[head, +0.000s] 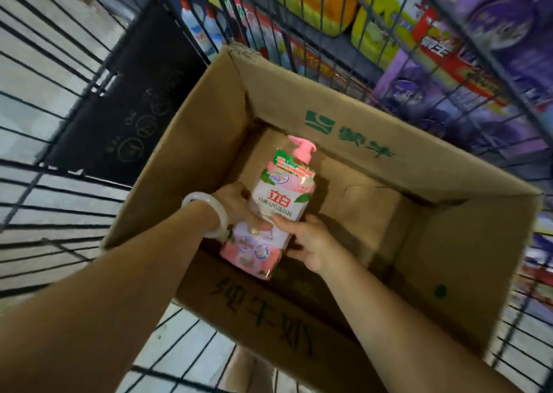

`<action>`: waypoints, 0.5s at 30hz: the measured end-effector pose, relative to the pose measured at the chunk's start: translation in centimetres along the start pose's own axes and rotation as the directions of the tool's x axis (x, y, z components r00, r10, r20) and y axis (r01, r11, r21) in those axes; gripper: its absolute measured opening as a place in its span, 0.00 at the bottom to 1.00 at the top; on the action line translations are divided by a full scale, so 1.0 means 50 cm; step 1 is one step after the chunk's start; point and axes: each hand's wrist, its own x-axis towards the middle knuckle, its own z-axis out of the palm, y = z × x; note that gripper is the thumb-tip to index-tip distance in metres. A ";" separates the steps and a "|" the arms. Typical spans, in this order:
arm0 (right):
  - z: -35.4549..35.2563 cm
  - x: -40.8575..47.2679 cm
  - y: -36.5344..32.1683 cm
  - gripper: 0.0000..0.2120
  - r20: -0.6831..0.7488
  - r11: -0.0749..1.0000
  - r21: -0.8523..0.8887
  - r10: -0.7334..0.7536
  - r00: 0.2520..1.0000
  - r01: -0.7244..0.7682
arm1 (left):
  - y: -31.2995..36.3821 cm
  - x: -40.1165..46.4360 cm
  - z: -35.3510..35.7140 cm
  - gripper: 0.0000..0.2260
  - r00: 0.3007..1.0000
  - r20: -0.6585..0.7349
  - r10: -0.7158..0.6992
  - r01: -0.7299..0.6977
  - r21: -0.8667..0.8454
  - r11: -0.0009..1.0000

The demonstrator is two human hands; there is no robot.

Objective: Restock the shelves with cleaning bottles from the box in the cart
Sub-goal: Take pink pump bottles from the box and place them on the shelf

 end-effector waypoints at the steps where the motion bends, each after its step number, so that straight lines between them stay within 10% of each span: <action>1: -0.009 -0.026 -0.007 0.31 0.006 1.000 -0.007 -0.022 1.000 0.022 | 0.010 -0.022 0.002 0.35 1.000 -0.003 0.011 -0.011 -0.006 1.000; 15: -0.156 -0.542 -0.152 0.13 0.255 0.790 -0.248 -0.505 0.824 0.561 | 0.191 -0.512 0.097 0.17 0.883 -0.203 0.424 -0.461 -0.199 0.865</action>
